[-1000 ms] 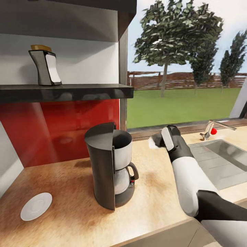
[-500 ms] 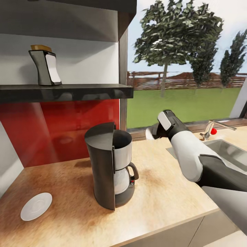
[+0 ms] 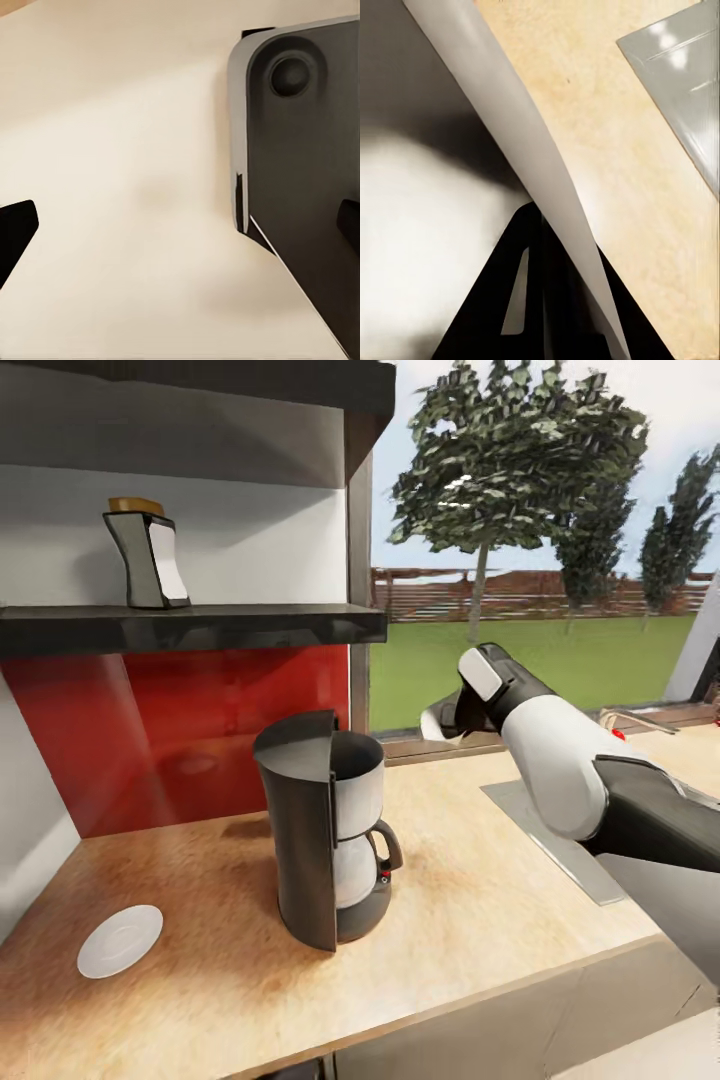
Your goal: Set up a coffee station on the kitchen countertop: keep the coffee maker on the countertop, move the bottle of coffee from the kitchen shelf to the counter next to the coffee maker, place a paper coffee filter on top of the coffee maker, put the saucer next to the coffee maker with the coffee cup on the saucer, and place the electric kettle next to the coffee maker.
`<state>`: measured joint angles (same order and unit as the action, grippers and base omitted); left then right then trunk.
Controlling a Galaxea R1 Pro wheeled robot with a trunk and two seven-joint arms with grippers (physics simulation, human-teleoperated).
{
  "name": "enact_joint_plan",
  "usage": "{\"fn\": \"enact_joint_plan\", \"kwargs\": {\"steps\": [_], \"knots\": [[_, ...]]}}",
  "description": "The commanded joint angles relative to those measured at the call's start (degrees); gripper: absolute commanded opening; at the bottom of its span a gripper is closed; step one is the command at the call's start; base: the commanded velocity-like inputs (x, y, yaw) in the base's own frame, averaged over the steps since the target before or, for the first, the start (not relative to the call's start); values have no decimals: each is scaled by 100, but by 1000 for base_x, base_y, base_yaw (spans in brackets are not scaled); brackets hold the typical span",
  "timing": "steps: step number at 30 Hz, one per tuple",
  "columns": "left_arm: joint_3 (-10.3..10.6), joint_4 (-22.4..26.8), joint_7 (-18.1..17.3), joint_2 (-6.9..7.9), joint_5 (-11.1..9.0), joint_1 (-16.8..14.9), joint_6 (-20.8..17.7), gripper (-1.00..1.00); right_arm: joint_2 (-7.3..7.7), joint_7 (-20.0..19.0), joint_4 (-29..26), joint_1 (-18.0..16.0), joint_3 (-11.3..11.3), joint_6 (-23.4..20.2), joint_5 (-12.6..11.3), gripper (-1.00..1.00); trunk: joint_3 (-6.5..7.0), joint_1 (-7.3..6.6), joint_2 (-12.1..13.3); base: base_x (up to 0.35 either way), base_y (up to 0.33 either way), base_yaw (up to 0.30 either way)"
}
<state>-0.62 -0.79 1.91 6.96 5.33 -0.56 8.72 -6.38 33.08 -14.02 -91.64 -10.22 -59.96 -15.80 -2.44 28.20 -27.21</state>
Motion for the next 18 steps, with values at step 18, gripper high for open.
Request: {"fn": "enact_joint_plan", "kwargs": {"steps": [18], "knots": [[-9,-9,20,16,56,-6,25,100,-10,76,773,-991,-60,-4,-72,-100,-13,0,-12,-156,0,0]]}}
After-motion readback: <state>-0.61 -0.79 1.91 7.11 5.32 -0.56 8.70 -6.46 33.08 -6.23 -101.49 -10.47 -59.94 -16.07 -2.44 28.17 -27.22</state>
